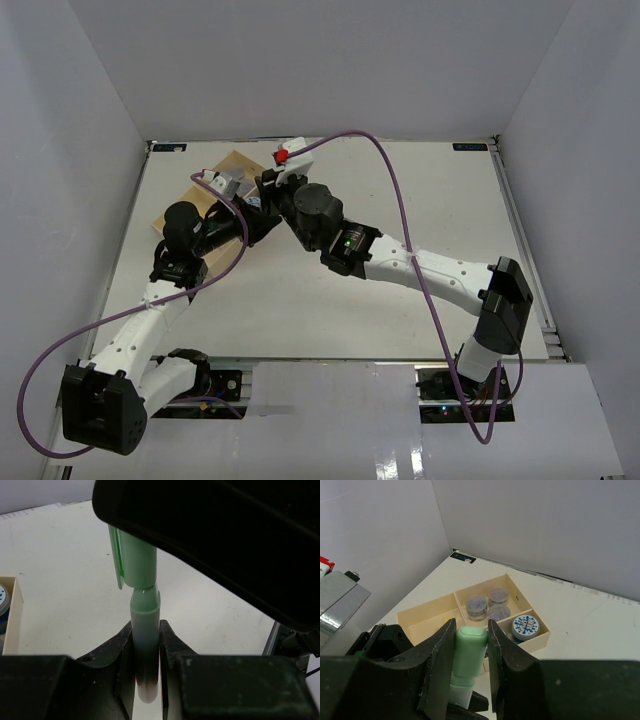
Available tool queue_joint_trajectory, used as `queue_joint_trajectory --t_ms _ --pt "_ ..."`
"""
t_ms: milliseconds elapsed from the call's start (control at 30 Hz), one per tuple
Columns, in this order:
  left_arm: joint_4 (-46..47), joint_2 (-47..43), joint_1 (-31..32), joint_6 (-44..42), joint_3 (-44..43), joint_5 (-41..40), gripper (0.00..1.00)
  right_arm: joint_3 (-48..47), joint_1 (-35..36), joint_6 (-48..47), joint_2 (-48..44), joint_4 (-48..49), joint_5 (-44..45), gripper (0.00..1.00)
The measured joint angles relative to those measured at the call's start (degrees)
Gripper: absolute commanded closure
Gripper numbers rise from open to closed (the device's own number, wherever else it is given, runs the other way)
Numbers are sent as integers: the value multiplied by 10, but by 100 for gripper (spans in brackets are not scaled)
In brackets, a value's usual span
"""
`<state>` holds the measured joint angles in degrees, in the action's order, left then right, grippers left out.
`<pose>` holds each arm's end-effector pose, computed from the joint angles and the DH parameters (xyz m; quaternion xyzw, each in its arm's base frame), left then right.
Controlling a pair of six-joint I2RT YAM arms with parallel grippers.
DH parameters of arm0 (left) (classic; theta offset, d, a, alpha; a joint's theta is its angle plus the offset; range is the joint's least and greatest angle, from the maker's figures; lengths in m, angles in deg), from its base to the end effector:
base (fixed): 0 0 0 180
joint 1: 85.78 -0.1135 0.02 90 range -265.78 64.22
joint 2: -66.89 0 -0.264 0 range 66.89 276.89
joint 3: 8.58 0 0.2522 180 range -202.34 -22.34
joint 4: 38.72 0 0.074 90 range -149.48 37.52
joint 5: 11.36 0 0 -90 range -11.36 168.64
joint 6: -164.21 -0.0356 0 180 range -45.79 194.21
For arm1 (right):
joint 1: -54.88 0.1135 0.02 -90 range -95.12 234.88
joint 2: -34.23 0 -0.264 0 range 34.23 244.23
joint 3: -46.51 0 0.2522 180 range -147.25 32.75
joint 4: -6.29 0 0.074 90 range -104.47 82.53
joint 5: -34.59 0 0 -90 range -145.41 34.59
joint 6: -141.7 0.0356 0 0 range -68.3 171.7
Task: Sort the stationery into containers
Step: Close the pen cap on the pen.
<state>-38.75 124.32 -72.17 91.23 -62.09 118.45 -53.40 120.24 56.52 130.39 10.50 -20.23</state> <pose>0.2188 -0.0764 0.3118 0.2117 0.6940 -0.4095 0.5530 0.1863 0.3569 0.4067 -0.1184 0.6553 0.2511 0.7025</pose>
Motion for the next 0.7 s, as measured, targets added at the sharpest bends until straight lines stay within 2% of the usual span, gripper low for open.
queue_joint_trajectory --t_ms 400,700 --pt "-6 -1 0 0 4 -6 98 -2 3 41 0 -43 -5 92" --pt "-19 -2 0 0 10 -14 99 -36 9 54 21 -97 12 92"
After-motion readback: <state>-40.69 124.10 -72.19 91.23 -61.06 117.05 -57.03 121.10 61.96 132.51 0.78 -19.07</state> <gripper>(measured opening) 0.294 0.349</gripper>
